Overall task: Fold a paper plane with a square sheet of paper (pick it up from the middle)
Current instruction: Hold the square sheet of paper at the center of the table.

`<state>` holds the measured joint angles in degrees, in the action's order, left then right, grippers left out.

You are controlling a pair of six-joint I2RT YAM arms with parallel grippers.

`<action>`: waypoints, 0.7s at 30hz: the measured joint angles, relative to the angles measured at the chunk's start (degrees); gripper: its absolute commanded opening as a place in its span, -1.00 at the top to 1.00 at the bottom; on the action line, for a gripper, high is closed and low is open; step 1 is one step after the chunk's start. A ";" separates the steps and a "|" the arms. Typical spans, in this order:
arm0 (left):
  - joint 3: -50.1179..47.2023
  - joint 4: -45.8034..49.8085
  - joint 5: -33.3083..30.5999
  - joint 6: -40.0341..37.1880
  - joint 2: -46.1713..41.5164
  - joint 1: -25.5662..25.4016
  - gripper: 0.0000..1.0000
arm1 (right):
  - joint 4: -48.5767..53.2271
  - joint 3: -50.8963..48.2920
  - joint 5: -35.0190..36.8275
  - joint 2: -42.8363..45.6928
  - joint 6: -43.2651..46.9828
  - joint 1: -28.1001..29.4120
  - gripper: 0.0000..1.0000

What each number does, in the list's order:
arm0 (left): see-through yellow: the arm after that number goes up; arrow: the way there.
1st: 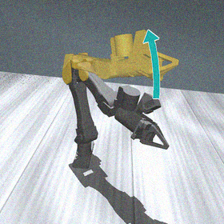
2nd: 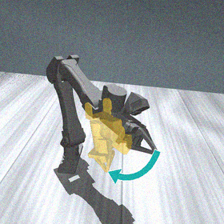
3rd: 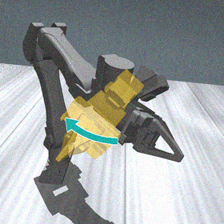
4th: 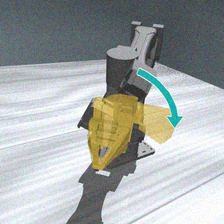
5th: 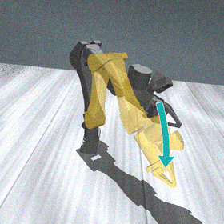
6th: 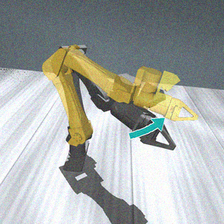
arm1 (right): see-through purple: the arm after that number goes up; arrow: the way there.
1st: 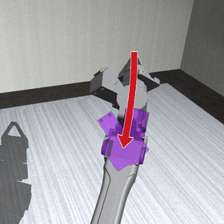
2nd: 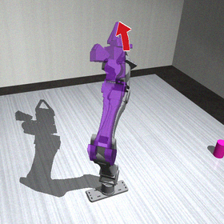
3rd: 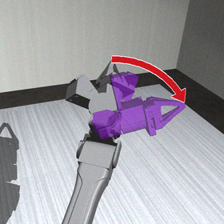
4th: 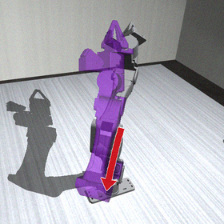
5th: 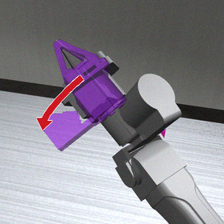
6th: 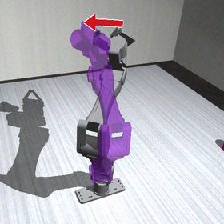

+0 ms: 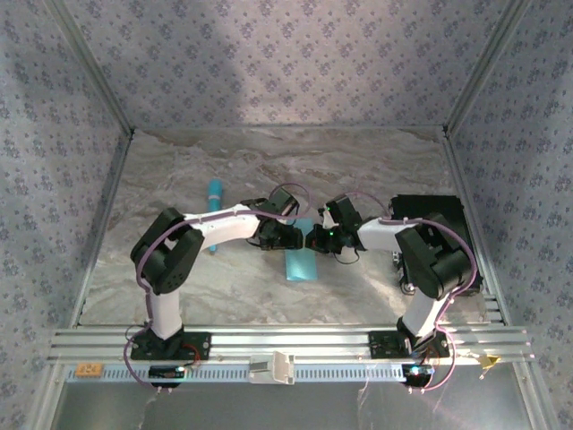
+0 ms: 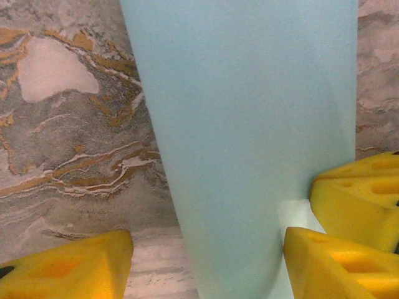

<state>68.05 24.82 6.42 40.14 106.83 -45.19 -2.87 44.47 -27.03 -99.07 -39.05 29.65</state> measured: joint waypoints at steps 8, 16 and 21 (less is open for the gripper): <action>-2.16 -4.57 5.11 0.46 -1.40 2.45 -0.36 | 2.71 1.18 -1.09 -0.37 3.17 -0.70 1.00; -2.75 -8.15 9.68 2.23 -0.79 2.34 -0.31 | 1.18 0.37 -1.44 -0.35 2.21 -0.70 1.00; -2.51 -7.65 9.55 2.82 0.57 2.43 -0.20 | -0.39 -0.46 -1.84 -0.24 1.05 -0.76 0.99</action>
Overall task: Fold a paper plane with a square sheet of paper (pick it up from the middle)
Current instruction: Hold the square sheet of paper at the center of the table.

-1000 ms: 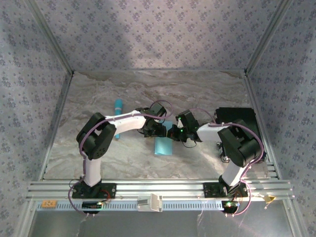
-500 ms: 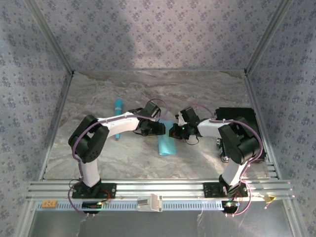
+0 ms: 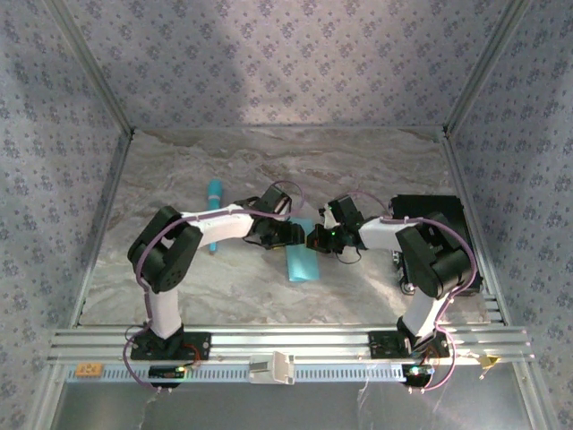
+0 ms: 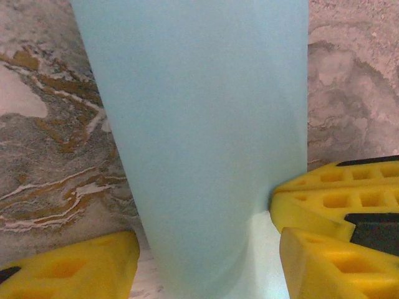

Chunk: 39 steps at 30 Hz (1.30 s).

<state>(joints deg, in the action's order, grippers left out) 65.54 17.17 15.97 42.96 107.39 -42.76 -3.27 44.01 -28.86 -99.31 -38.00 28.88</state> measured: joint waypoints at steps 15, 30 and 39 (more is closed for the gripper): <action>4.15 6.01 -2.49 -1.55 2.54 -0.48 -0.03 | 1.75 -0.13 -0.85 3.21 -2.03 -0.87 0.80; 5.11 7.30 -3.58 -2.67 3.04 -0.85 -0.03 | 10.16 -6.67 4.24 24.61 -1.40 -10.05 0.79; 5.70 8.04 -3.82 -2.86 3.58 -0.85 -0.03 | 11.23 -8.63 4.07 25.55 -1.40 -11.19 0.79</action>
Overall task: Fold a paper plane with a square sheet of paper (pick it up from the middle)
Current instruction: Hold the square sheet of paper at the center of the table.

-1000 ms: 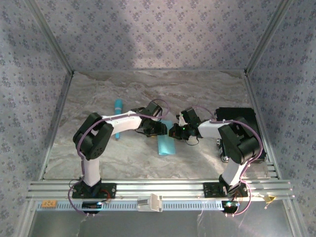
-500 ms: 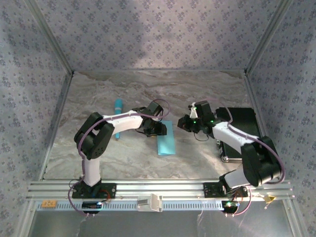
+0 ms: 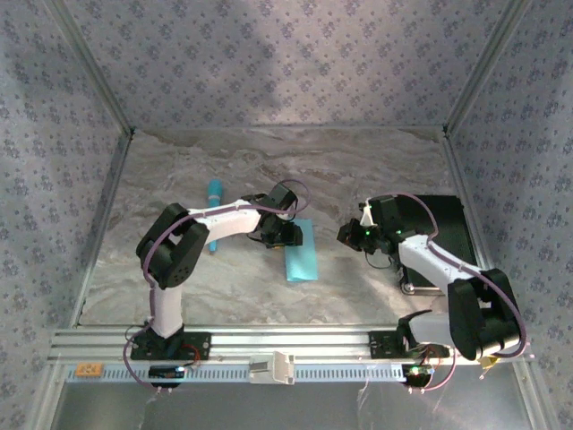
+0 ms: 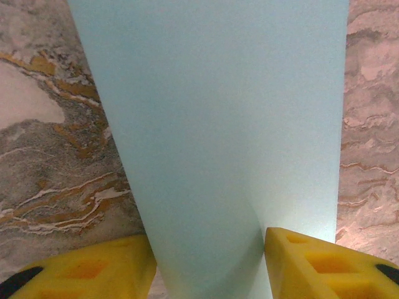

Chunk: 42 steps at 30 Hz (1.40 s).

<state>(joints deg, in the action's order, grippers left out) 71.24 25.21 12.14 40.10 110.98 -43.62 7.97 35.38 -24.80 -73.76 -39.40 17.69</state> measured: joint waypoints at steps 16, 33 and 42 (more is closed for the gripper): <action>0.13 0.15 -0.15 0.00 0.13 -0.02 -0.03 | -3.06 1.18 -1.77 -8.33 -0.22 4.79 0.85; 0.13 0.13 -0.17 0.02 0.20 -0.02 -0.03 | -6.16 4.22 -1.88 -13.94 -1.75 7.23 0.99; 0.13 0.13 -0.24 0.02 0.20 -0.02 -0.03 | -8.09 8.20 -3.72 -20.04 -1.75 10.14 0.99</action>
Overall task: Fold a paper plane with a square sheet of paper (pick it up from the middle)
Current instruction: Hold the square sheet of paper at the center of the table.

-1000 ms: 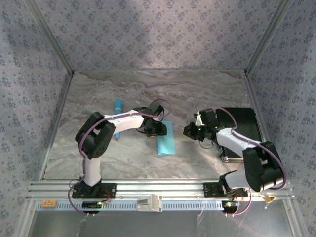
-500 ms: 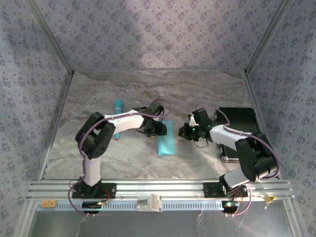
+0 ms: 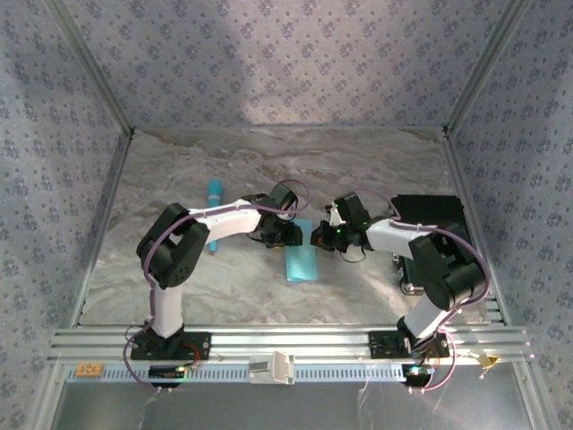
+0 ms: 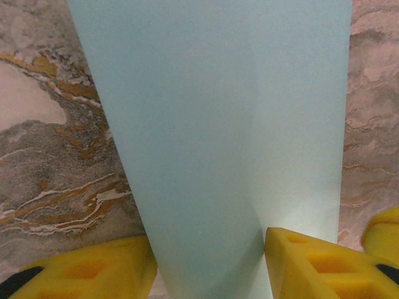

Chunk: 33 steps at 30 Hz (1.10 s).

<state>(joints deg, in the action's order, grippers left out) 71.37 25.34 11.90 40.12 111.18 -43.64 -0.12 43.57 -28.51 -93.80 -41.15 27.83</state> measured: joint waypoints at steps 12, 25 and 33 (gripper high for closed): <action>0.00 0.00 0.02 0.00 0.07 0.00 -0.03 | -0.55 1.27 -1.29 -4.44 0.00 1.05 0.98; 0.13 0.09 -0.61 -0.02 0.22 -0.24 -0.03 | -0.57 1.27 -1.53 -4.85 0.00 1.36 0.98; 0.22 0.17 -0.79 0.00 0.26 -0.31 -0.03 | -0.79 1.27 -1.46 -4.90 0.02 1.36 0.98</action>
<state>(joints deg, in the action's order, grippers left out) 71.59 25.52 11.11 40.12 111.44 -43.94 -0.91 44.84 -29.98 -98.70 -41.12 29.19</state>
